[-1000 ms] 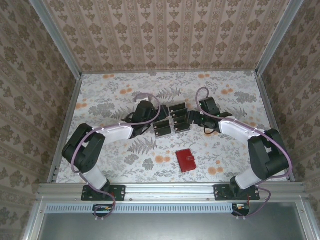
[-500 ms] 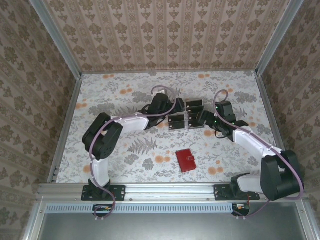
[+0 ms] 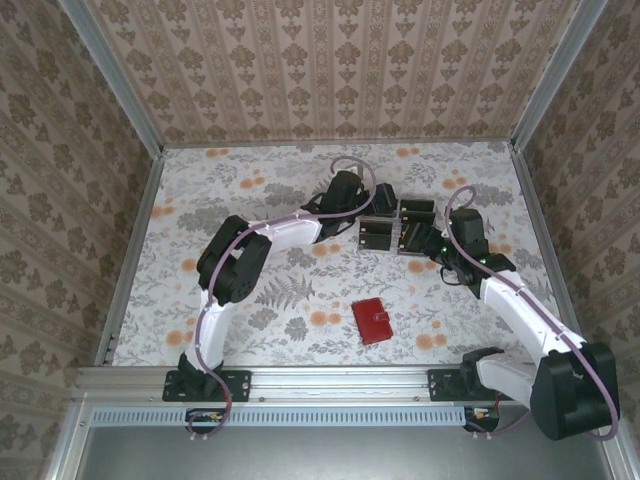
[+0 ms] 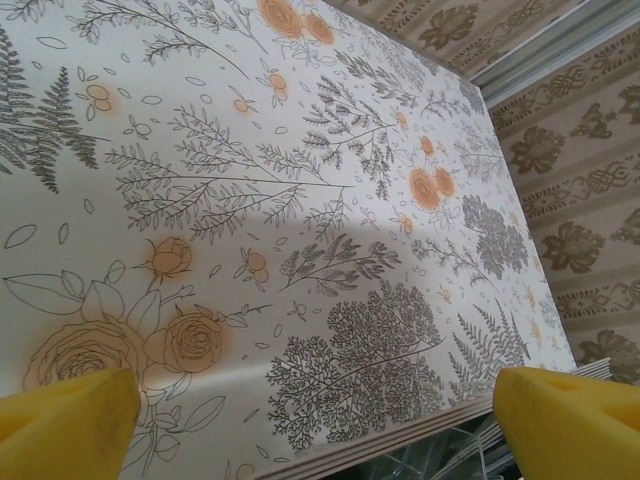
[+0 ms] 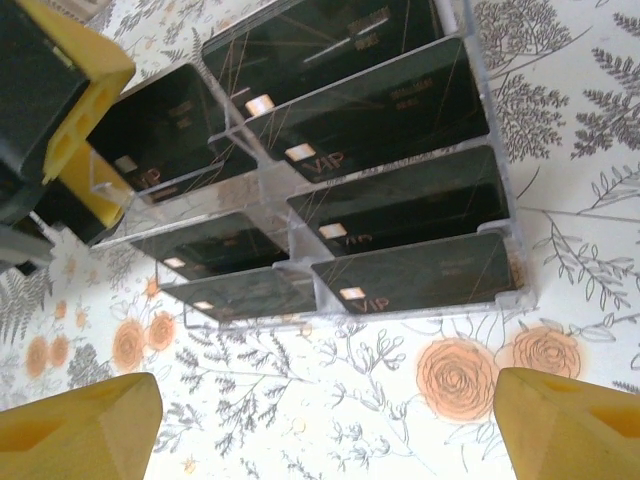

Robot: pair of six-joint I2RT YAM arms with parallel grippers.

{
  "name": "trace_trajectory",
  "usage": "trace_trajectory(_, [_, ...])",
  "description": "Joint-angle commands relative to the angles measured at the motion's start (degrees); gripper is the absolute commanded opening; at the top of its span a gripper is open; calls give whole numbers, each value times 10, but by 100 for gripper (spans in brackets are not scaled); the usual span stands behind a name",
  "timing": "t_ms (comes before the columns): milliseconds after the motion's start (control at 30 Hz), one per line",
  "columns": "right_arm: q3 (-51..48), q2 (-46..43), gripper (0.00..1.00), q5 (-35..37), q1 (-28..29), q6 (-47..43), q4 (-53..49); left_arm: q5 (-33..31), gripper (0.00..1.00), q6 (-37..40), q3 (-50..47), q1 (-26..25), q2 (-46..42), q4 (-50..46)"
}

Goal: Put the credit cards into the card holder

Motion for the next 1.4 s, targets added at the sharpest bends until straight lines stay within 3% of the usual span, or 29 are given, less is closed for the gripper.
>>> trace_trajectory(0, [-14, -35, 87, -29, 0, 9, -45, 16, 100, 26, 5, 23, -26, -26])
trace_trajectory(167, [-18, -79, 83, -21, 35, -3, -117, 10, 100, 54, -75, 67, -110, -25])
trace_trajectory(367, [-4, -90, 77, 56, 146, 0, -216, -5, 100, 74, -215, 104, -244, -39])
trace_trajectory(600, [25, -34, 70, 169, 314, 33, -290, -24, 100, 78, -364, 105, -401, -129])
trace_trajectory(800, [82, 66, 65, 238, 418, 52, -332, -48, 100, 60, -487, 100, -541, -164])
trace_trajectory(1067, [160, 209, 63, 272, 477, 50, -357, -79, 100, 52, -553, 101, -650, -213])
trace_trajectory(1367, [171, 265, 62, 277, 497, 65, -360, -79, 100, 51, -570, 106, -650, -207])
